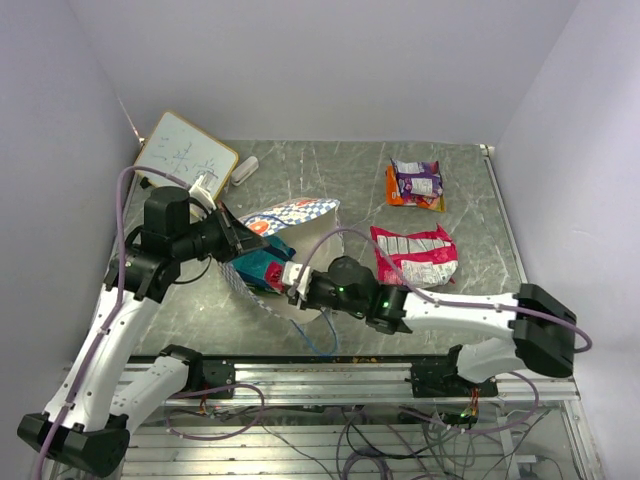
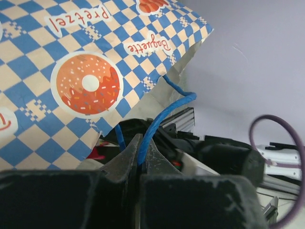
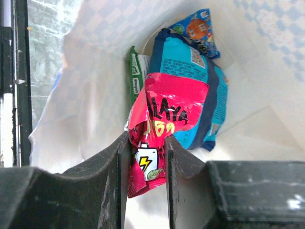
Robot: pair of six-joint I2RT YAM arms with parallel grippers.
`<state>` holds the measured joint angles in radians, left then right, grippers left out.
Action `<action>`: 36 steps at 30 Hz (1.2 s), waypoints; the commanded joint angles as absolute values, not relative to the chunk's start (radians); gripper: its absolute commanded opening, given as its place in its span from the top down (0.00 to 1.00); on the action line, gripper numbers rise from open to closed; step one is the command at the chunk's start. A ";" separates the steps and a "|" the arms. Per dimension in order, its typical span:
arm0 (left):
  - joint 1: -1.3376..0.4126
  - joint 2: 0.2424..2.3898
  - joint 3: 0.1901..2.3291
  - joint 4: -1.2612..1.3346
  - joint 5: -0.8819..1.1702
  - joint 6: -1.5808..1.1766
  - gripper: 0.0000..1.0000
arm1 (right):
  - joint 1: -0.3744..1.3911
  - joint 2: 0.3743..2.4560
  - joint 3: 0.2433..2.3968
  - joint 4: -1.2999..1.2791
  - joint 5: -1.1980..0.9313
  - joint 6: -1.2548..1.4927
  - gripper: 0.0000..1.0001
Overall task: Take the snacks out of the paper bag
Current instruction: Take out the snack from the paper bag, then place the snack at the center of the board.
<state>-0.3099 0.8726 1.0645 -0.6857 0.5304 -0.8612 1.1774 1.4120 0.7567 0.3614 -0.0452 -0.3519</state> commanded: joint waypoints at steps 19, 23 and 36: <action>-0.317 0.988 1.146 -0.718 0.315 -0.778 0.93 | 1.035 0.909 0.925 -0.195 0.382 -0.381 0.87; -0.318 0.986 1.176 -0.745 0.274 -0.752 0.93 | 0.906 0.889 0.831 -0.288 0.317 -0.286 0.88; -0.318 0.950 1.156 -0.520 0.402 -0.743 0.93 | 0.883 1.098 0.569 -0.254 -0.210 -0.391 0.83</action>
